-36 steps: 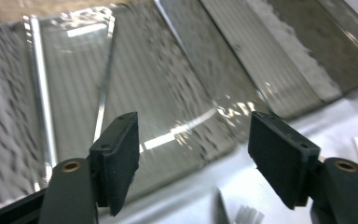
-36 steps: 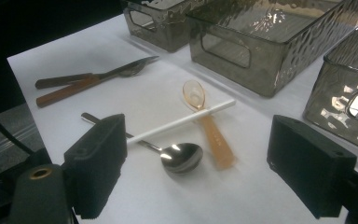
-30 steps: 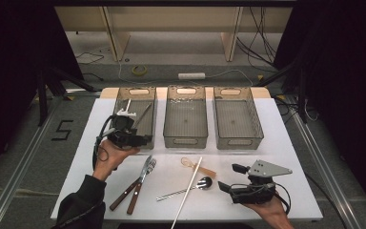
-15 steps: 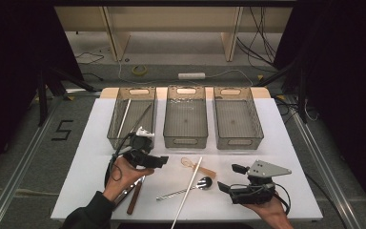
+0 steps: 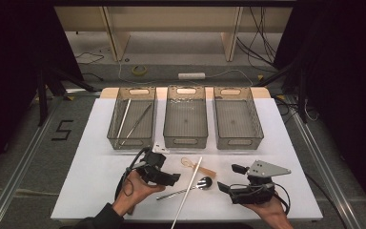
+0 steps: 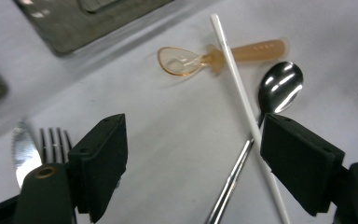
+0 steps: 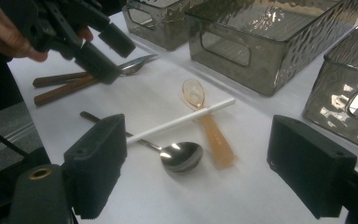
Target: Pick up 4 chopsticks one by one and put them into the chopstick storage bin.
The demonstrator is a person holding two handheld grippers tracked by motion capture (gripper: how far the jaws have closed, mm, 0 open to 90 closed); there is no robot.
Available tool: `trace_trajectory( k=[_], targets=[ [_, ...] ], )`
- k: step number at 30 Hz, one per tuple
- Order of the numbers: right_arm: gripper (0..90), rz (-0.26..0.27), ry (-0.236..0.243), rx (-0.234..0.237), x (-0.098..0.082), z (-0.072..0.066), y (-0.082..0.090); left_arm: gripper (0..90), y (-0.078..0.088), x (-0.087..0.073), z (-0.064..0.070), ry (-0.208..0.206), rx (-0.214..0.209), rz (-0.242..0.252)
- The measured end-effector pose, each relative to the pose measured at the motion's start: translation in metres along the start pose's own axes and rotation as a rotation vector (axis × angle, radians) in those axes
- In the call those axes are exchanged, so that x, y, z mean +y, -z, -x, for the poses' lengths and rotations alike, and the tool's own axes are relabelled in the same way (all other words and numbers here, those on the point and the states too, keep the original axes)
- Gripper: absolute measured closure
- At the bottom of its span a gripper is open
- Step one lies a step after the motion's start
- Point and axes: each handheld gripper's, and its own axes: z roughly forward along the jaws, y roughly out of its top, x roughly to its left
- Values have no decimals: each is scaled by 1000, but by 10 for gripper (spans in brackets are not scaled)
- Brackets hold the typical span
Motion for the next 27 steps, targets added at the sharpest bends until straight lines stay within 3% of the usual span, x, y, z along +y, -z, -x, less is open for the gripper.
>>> trace_trajectory(
  k=[11,20,27],
  targets=[
    [206,0,-3,-3,0,0,-1,250,-20,-5,27,-68,-52,-60],
    [206,-1,-9,-1,0,1,-2,418,-30,-4,34,-102,-85,-82],
    [206,-9,-4,0,-1,1,-2,484,-42,-5,37,-112,-106,-115]
  ],
)
